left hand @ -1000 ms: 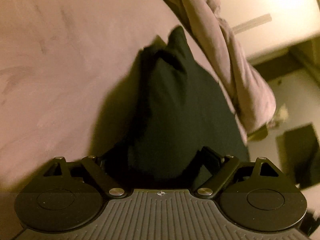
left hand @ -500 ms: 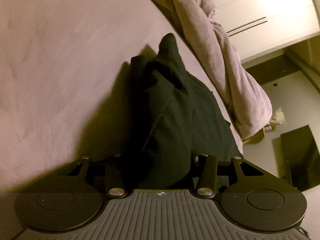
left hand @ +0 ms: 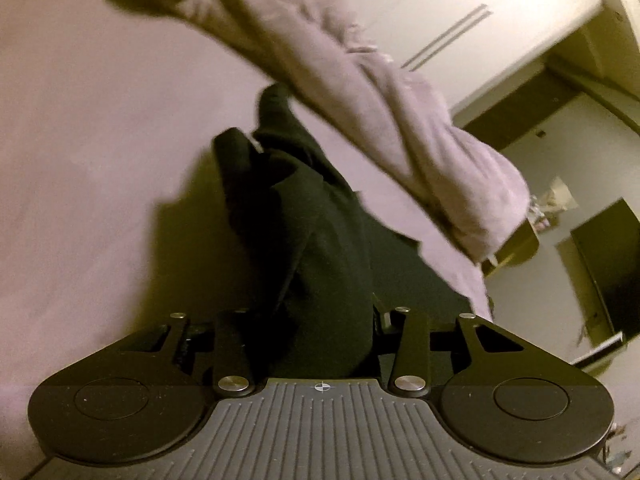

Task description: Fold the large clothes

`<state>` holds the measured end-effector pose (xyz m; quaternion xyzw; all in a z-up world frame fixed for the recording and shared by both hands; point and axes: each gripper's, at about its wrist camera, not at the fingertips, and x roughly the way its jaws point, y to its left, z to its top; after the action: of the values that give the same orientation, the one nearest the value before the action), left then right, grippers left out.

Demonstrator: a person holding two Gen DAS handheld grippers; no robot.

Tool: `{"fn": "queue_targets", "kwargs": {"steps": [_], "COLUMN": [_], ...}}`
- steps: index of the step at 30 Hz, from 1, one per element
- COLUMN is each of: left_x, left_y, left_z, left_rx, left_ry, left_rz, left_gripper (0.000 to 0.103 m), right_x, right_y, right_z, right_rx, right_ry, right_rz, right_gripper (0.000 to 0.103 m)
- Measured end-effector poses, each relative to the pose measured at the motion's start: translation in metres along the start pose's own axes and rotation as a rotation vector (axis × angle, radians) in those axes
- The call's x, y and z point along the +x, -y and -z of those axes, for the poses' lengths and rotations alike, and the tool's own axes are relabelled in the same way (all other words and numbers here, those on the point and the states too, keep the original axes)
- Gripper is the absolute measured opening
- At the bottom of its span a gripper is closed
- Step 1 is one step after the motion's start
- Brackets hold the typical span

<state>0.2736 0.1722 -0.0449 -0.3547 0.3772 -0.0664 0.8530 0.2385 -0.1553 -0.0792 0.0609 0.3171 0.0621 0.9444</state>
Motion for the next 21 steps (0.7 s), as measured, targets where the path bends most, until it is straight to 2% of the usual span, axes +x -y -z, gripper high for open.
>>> {"fn": "queue_targets", "kwargs": {"steps": [4, 7, 12, 17, 21], "left_x": [0.000, 0.011, 0.061, 0.112, 0.143], "left_y": [0.058, 0.109, 0.170, 0.206, 0.213], "left_z": [0.007, 0.026, 0.076, 0.131, 0.166], "left_rx": [0.071, 0.155, 0.318, 0.530, 0.654], "left_ry": [0.008, 0.006, -0.030, -0.047, -0.046], "left_rz": [0.021, 0.015, -0.030, -0.122, -0.129], "left_gripper": [0.043, 0.043, 0.044, 0.044, 0.052], "right_x": [-0.020, -0.031, -0.044, -0.044, -0.046], "right_y": [0.039, 0.068, 0.104, 0.138, 0.155], "right_z": [-0.005, -0.009, -0.009, 0.005, 0.009], "right_rx": [0.089, 0.161, 0.227, 0.276, 0.282], "right_ry": [0.041, 0.067, 0.093, 0.065, 0.060], "right_rz": [0.048, 0.071, 0.131, 0.204, 0.217], "right_gripper": [0.029, 0.029, 0.030, 0.030, 0.030]}}
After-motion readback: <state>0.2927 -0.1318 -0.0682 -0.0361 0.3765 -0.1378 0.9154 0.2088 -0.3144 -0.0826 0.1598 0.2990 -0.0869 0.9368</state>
